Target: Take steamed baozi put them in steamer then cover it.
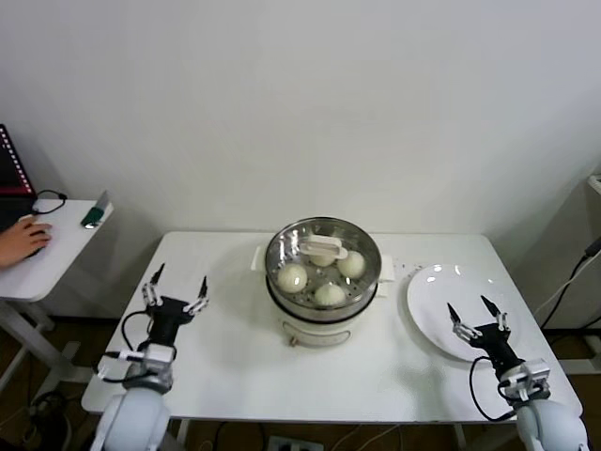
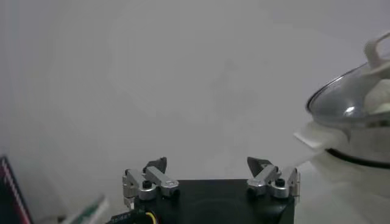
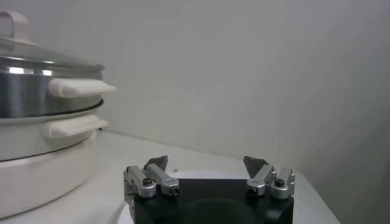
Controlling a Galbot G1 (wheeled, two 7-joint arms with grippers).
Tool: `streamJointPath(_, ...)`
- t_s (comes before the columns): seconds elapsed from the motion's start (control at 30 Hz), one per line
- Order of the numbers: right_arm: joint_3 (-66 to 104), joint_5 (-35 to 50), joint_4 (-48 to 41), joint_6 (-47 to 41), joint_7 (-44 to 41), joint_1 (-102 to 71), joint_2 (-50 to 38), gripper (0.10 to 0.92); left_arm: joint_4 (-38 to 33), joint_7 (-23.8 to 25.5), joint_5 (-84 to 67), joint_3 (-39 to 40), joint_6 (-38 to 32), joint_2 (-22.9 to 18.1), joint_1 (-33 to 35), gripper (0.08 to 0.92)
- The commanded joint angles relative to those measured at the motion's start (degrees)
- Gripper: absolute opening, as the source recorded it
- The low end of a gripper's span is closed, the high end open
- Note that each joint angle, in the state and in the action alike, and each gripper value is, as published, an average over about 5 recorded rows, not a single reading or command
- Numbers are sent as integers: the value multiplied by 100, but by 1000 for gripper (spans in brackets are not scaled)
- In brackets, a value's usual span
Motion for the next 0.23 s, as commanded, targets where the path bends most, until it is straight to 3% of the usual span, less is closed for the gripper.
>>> streamJointPath(0.03,42,171,194,80,5,-145,18,823,635,-118,-1193,-645,-1273,-355,598,823)
streamJointPath(0.23,59,215,208,86,1,-148,-1,823,645,-85,-1129,-610,-1252,-363,618,823)
